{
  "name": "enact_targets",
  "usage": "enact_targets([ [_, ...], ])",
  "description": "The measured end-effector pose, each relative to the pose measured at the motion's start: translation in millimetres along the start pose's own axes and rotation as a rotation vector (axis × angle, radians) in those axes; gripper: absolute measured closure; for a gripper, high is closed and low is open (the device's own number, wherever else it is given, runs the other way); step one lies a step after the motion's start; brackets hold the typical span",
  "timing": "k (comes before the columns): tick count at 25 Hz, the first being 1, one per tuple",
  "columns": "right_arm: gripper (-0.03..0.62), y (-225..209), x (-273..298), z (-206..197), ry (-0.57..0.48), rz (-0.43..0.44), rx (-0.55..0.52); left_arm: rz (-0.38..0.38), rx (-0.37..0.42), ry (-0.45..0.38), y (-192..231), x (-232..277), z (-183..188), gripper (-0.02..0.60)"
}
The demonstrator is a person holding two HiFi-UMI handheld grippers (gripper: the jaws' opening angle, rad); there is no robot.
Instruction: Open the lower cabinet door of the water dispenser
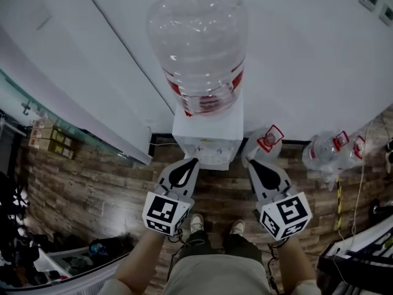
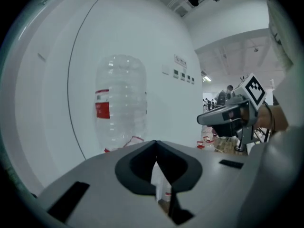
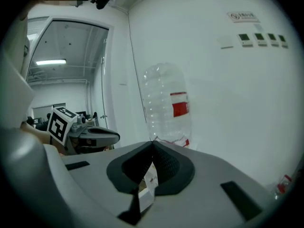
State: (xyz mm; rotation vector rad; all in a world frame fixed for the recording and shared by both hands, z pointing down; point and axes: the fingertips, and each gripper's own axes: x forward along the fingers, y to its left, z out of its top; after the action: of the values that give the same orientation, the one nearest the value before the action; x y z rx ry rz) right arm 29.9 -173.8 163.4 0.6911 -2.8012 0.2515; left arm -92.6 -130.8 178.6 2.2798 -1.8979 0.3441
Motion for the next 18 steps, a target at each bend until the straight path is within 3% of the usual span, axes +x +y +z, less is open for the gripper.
enact_targets([
  [5, 0.588, 4, -40, 56, -0.092, -0.040, -0.077, -0.016, 0.042, -0.103, -17, -15, 60, 0.575],
  [11, 0.588, 21, -76, 99, -0.134, -0.044, -0.167, -0.003, 0.090, -0.213, -27, -46, 119, 0.575],
  [15, 0.588, 29, -102, 130, -0.203, -0.045, -0.188, 0.025, 0.120, -0.245, -30, -66, 146, 0.575],
  [18, 0.588, 36, -120, 147, -0.224, -0.057, -0.210, 0.030, 0.197, -0.257, -35, -76, 162, 0.575],
])
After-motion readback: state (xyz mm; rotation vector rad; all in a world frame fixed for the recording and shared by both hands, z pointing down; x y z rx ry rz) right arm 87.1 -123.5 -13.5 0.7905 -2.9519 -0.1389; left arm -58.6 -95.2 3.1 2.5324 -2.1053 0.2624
